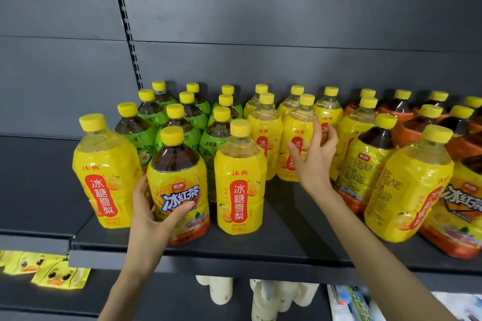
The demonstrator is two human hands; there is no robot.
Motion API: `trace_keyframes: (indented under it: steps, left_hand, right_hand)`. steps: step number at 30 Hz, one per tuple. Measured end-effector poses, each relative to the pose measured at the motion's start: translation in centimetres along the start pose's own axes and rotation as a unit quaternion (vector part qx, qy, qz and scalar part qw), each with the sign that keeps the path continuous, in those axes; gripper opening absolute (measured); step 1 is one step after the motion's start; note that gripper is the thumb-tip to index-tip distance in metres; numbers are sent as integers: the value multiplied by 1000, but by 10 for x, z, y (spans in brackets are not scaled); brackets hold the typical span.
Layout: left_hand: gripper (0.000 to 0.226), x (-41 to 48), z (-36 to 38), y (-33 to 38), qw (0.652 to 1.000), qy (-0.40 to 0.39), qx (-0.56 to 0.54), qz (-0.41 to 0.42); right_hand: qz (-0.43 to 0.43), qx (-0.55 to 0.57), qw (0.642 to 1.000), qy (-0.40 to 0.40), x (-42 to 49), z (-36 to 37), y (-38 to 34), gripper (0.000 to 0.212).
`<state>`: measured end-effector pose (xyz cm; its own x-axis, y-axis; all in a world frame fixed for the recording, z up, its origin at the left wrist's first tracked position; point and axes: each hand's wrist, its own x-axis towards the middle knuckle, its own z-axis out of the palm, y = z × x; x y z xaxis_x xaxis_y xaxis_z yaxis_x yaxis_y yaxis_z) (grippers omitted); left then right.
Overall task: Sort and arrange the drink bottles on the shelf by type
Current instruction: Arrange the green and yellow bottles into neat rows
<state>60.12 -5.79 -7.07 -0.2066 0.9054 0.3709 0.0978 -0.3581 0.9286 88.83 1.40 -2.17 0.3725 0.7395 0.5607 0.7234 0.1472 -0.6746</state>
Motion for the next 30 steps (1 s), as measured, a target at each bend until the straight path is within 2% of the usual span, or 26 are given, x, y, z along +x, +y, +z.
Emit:
trace_keyframes:
  steps: [1,3,6,8,12,15,19,26,30]
  left_hand:
    - [93,0,0,-1,1000,10,24,1]
    - [95,0,1,0,997,31,71,4]
    - [94,-1,3,2,996,17,89,19]
    - [96,-1,2,1,995,10,95,12]
    - [90,-3,5,-1,992,21,126,22]
    - [76,-7,10,-2,990,25,134,46]
    - [76,-10,12,-6,990,36,125,50]
    - [70,-11,16,2,997,35,52,33]
    - [72,-6,15,4,1000,9,24,13]
  right_hand:
    - [-27,61,998,-9,-15,-3,-11,64]
    - [-54,166,980,-91,-46,-5,-34,54]
    - [-49,240,947,-208,-78,1,-53,71]
    - [-47,246,940,-232,-83,5,-55,83]
    - [-52,239,942,-231,-78,1,-52,85]
    - [-52,235,944,-224,-76,-2,-48,83]
    - [-45,234,949,-205,-75,-6,-40,84]
    - [-11,244,956,-161,-64,-15,-17,84]
    - [-8,201,967,-156,-49,-16,-17,81]
